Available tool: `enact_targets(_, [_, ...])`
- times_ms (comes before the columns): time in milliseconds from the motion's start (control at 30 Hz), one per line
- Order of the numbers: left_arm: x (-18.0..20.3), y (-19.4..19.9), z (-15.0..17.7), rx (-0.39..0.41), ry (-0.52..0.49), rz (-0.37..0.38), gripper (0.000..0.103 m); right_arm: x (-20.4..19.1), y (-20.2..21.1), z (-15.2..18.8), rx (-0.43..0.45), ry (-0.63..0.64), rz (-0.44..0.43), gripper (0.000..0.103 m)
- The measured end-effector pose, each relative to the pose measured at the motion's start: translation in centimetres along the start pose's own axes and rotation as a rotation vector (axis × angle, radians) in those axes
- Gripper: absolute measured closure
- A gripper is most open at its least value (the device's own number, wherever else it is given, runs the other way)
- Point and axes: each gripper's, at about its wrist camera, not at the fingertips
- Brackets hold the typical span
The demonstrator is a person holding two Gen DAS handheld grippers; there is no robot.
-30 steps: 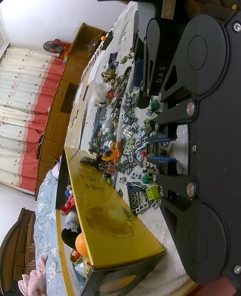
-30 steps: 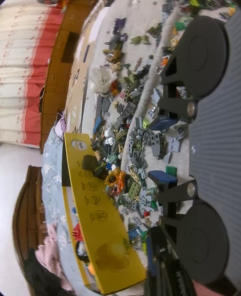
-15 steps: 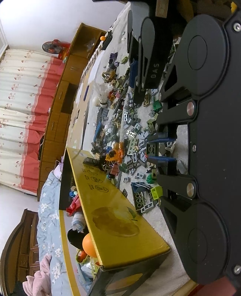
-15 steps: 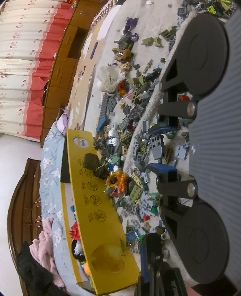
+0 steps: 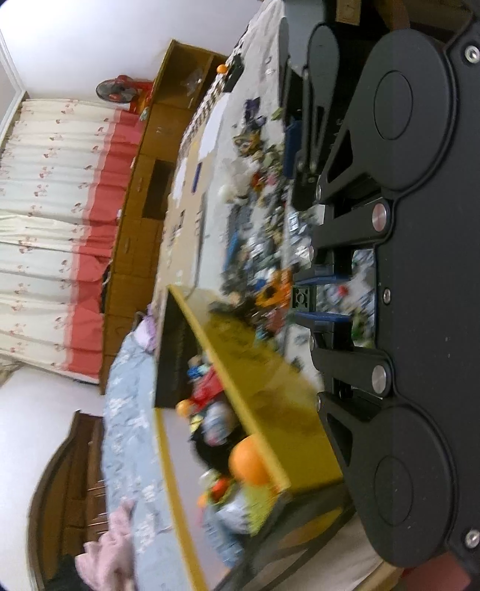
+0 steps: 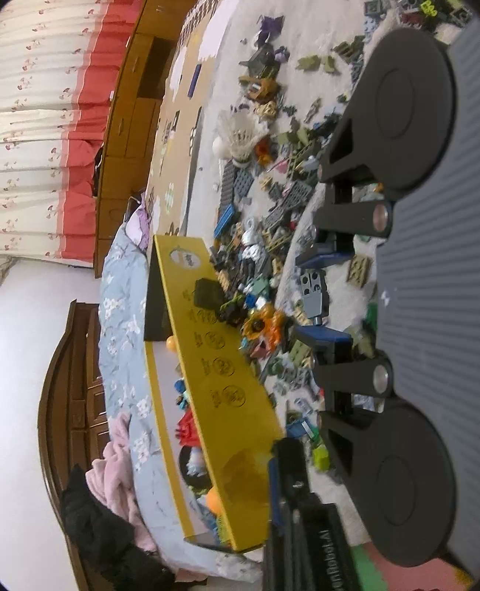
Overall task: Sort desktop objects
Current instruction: 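Grasp a grey brick with the right gripper, then carry both grey bricks into the yellow box, opening both grippers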
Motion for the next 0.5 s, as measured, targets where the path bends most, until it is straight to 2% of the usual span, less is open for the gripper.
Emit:
enact_targets(267, [-2.8, 1.9, -2.8, 0.082, -0.027, -0.108, 0.089, -2.0, -0.3, -1.8, 0.025, 0.000, -0.071, 0.065])
enact_targets(500, [-7.9, 2.2, -4.3, 0.099, 0.010, -0.247, 0.089, -4.8, -0.3, -3.7, 0.061, 0.024, -0.138, 0.065])
Point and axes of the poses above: each gripper's, at about its wrist camera, not at the fingertips, and y roughly against the way its jaws point, x to its right, z to its underside, and after that the axes turned 9 degrees about z, right-handed
